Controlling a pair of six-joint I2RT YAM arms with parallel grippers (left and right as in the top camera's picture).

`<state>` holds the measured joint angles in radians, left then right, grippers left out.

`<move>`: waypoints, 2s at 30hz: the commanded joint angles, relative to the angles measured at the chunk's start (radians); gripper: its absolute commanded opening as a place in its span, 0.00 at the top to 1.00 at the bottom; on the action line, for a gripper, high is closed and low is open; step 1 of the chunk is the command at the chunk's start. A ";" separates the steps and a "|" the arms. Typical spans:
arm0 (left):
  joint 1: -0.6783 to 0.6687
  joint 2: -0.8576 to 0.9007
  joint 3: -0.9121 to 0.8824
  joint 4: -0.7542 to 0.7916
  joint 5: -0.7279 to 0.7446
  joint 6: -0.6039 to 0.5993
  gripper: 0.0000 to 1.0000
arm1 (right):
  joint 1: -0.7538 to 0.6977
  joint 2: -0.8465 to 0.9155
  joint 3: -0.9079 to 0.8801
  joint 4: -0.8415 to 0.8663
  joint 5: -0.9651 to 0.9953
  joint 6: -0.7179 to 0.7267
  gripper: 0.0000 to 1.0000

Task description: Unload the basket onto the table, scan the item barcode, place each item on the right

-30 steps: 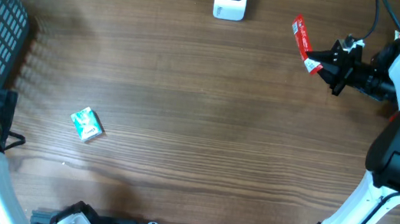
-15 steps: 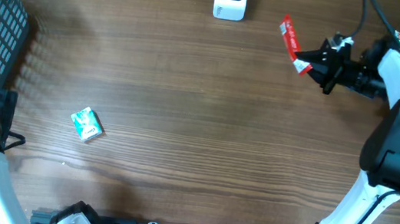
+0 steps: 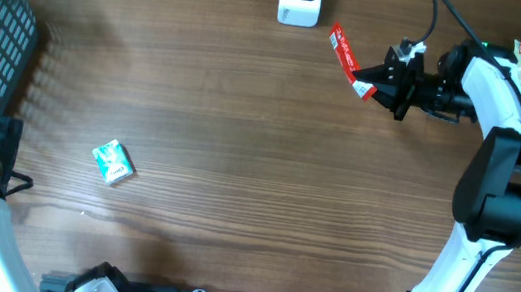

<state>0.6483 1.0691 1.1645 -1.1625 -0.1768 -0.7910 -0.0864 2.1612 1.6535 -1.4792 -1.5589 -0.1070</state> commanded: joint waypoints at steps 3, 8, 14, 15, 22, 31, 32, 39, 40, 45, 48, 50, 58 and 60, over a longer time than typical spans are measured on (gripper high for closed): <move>0.005 0.001 0.012 0.002 0.001 -0.010 0.00 | 0.013 -0.015 0.005 0.005 -0.063 0.007 0.96; 0.005 0.001 0.012 0.002 0.001 -0.010 0.00 | 0.039 -0.015 0.005 0.013 -0.063 0.006 0.96; 0.005 0.001 0.012 0.002 0.001 -0.010 0.00 | 0.079 -0.015 0.005 0.052 -0.063 0.056 0.96; 0.005 0.001 0.012 0.002 0.001 -0.010 0.00 | 0.085 -0.015 0.005 0.074 -0.063 0.076 0.96; 0.005 0.001 0.012 0.002 0.001 -0.010 0.00 | 0.110 -0.015 0.005 0.241 -0.063 0.261 0.96; 0.005 0.001 0.012 0.002 0.001 -0.010 0.00 | 0.112 -0.015 0.005 0.346 -0.063 0.354 0.96; 0.005 0.001 0.012 0.002 0.001 -0.010 0.00 | 0.112 -0.015 0.005 0.367 -0.063 0.372 0.96; 0.005 0.001 0.012 0.002 0.001 -0.010 0.00 | 0.112 -0.015 0.005 0.517 -0.063 0.528 0.96; 0.005 0.001 0.012 0.002 0.001 -0.010 0.00 | 0.112 -0.015 0.005 0.558 -0.062 0.568 0.96; 0.005 0.001 0.012 0.002 0.001 -0.010 0.00 | 0.125 -0.015 0.005 0.780 -0.017 0.734 0.96; 0.005 0.001 0.012 0.002 0.001 -0.010 0.00 | 0.154 -0.017 0.005 0.927 0.129 0.851 0.96; 0.005 0.001 0.012 0.002 0.001 -0.010 0.00 | 0.176 -0.019 0.005 1.032 0.193 0.907 0.96; 0.005 0.001 0.012 0.002 0.001 -0.010 0.00 | 0.253 -0.021 0.005 1.539 0.364 1.122 0.96; 0.005 0.001 0.012 0.002 0.001 -0.010 0.00 | 0.259 -0.021 0.005 1.582 0.447 1.104 0.96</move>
<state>0.6483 1.0691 1.1645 -1.1625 -0.1741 -0.7910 0.1661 2.1612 1.6505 0.0513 -1.2747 0.9314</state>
